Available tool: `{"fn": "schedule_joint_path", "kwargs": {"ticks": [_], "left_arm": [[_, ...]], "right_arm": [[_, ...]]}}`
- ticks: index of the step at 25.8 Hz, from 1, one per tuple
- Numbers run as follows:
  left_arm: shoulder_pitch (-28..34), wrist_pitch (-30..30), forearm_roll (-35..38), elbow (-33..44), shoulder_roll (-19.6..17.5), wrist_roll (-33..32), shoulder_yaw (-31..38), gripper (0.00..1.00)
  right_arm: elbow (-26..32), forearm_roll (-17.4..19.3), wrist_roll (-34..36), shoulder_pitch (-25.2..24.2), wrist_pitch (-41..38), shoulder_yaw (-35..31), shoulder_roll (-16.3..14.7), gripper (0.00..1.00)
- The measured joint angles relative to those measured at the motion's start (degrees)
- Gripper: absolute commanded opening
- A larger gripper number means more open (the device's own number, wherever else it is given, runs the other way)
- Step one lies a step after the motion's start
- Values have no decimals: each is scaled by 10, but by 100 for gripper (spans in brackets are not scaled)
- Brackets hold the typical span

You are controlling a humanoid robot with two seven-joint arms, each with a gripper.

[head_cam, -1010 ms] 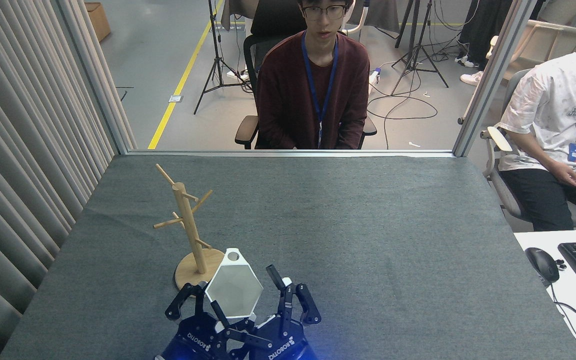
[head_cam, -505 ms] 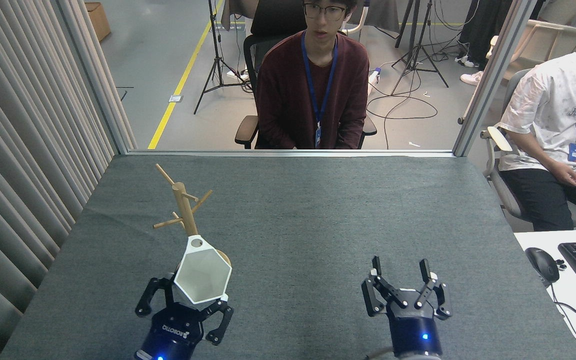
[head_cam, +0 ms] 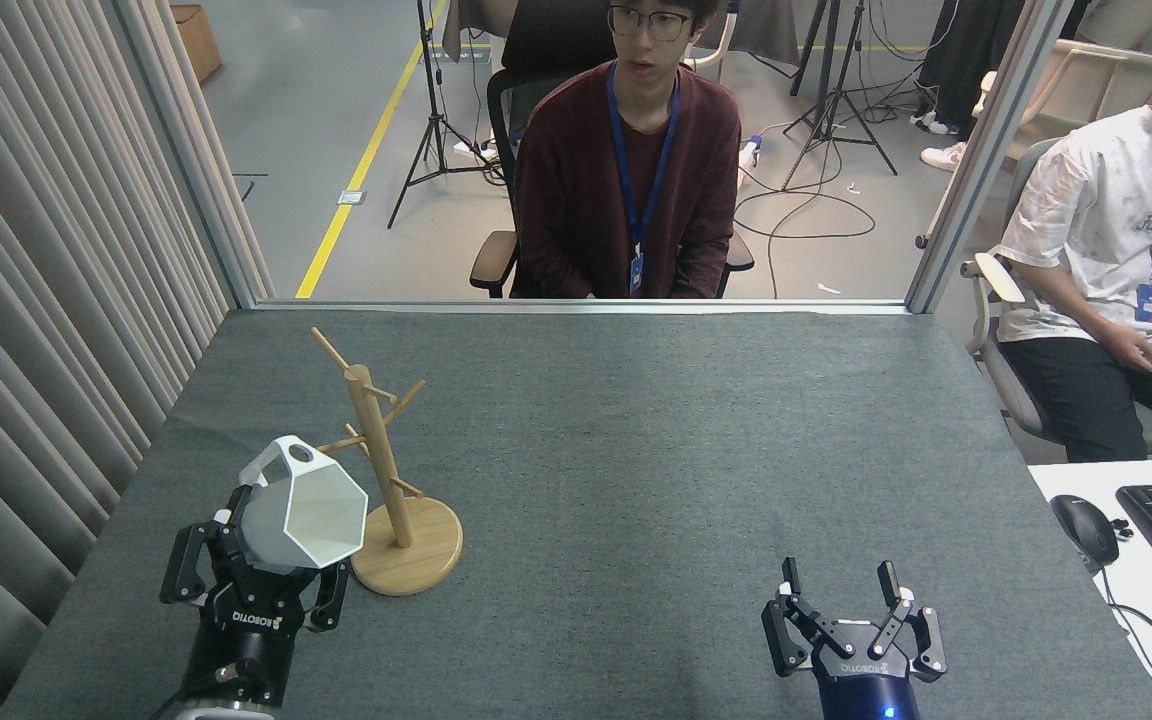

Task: Hang cup on storage rack
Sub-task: 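Carry the cup with the left gripper to the wooden stand's arm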

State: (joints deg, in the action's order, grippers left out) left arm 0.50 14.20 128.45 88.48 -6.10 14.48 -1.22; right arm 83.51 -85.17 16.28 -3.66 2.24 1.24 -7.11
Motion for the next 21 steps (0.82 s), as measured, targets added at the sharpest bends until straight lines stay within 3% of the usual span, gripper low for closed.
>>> {"fn": "schedule_joint_path", "kwargs": {"ticks": [14,18,21], "left_arm": [[-64,14,26,-88,2,3,0,50],[-78,15,27,-109,5,5,-12,59],[-82,15,27,-116,7,12,-30,81]], "right_arm": [[1,2,-3,-2,-6,-3,-4,98],[1,6,1,-3,-18,-15,-4,98],[0,10,2,-3,-27,-26,-5,98]]}}
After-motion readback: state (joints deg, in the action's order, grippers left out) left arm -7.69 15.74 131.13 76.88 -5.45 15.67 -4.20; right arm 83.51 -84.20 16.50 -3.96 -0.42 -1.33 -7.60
